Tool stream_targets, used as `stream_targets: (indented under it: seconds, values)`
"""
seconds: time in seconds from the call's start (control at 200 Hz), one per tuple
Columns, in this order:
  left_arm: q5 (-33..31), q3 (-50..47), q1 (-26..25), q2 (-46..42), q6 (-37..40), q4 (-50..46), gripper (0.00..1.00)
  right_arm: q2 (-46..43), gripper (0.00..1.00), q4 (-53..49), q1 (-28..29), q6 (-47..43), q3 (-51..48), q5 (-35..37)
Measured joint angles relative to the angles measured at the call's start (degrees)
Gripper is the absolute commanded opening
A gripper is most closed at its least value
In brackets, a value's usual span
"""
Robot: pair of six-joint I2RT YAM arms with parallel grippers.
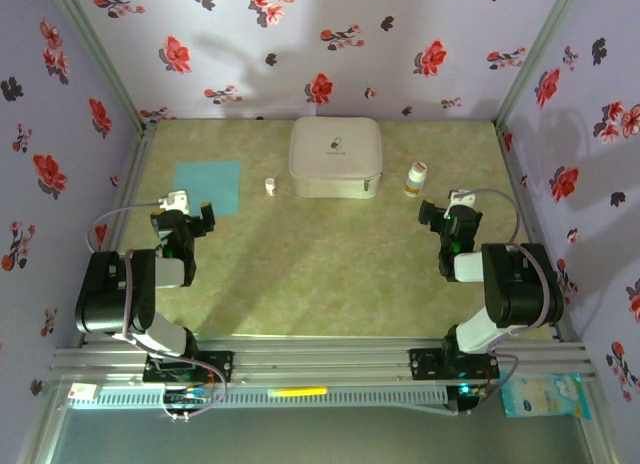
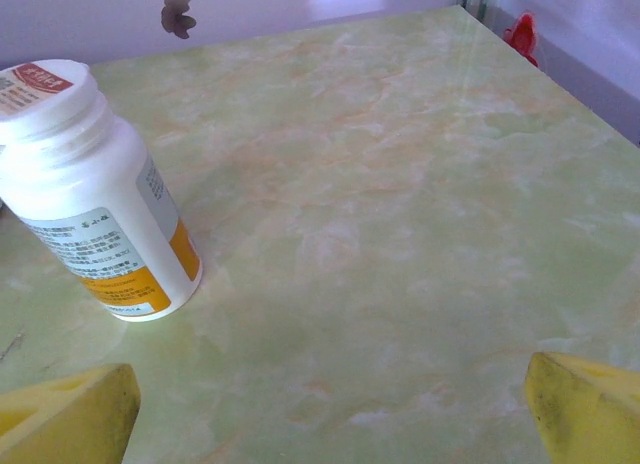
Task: Fold a paper plane with a square sheet of paper (pick it up from the middle)
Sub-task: Move the square sheet of paper to the center of the table.
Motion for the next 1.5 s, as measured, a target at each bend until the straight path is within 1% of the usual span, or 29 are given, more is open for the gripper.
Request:
stream_targets:
  seconds: [0.17, 0.245, 0.315, 0.41, 0.515, 0.61, 0.715, 0.81, 0.915, 1.01, 1.07, 1.095, 1.275, 1.355, 1.5]
  values:
    - [-0.04, -1.07, 0.0, -0.72, -0.02, 1.03, 1.0, -1.42, 0.99, 2.45, 0.37, -1.33, -2.8, -1.16]
    - [-0.09, -1.73, 0.0, -2.95, -0.13, -0.02, 1.0, -4.2, 0.99, 0.9, 0.48, -1.55, -3.67, -1.86]
    - [-0.66, -1.68, 0.02, -6.43, -0.81, -2.69, 1.0, -8.83, 0.99, -5.57, 0.48, -1.29, -2.23, -2.14]
    - [-1.64, -0.74, 0.02, -11.61, -2.03, -7.65, 1.0, -14.93, 0.99, -15.41, 0.48, -0.46, 2.75, -2.32]
    - [-2.21, 1.88, 0.09, -16.0, -4.02, -14.51, 1.0, -21.66, 0.99, -24.65, 0.48, 2.38, 7.13, -2.1]
    - [-2.23, 7.02, 0.09, -18.27, -6.62, -23.34, 1.0, -26.16, 0.99, -33.35, 0.48, 6.12, 10.58, -3.19]
    - [-2.23, 15.61, 0.2, -17.79, -10.51, -34.29, 1.0, -29.59, 0.99, -42.12, 0.48, 13.6, 13.09, -4.31]
    - [-1.99, 23.98, 0.59, -15.02, -13.99, -42.64, 1.0, -32.7, 0.99, -46.42, 0.39, 18.78, 13.14, -8.31]
    - [1.2, 31.06, 1.05, -10.08, -15.8, -49.46, 1.0, -35.23, 0.99, -45.59, 0.39, 24.06, 11.32, -17.09]
    - [5.49, 35.85, 1.09, -4.7, -16.5, -54.47, 1.0, -33.81, 0.99, -44.15, 1.81, 28.24, 10.62, -24.83]
    - [8.59, 39.15, 1.09, -0.61, -16.87, -57.55, 1.0, -31.85, 0.99, -43.71, 4.15, 29.73, 10.69, -28.76]
    - [9.97, 40.89, 1.09, 1.44, -17.14, -59.19, 1.0, -30.62, 0.99, -43.82, 5.95, 30.27, 10.82, -30.05]
    - [16.02, 53.18, 1.09, 14.19, -18.58, -67.93, 1.0, -24.79, 0.99, -45.9, 17.29, 30.56, 13.51, -33.81]
    - [17.99, 56.81, 1.07, 18.25, -18.97, -70.42, 1.0, -23.23, 0.99, -45.92, 20.41, 30.56, 14.75, -33.92]
    - [19.52, 61.61, 0.63, 23.93, -19.3, -73.48, 1.0, -18.58, 0.99, -45.9, 24.72, 30.58, 17.46, -34.03]
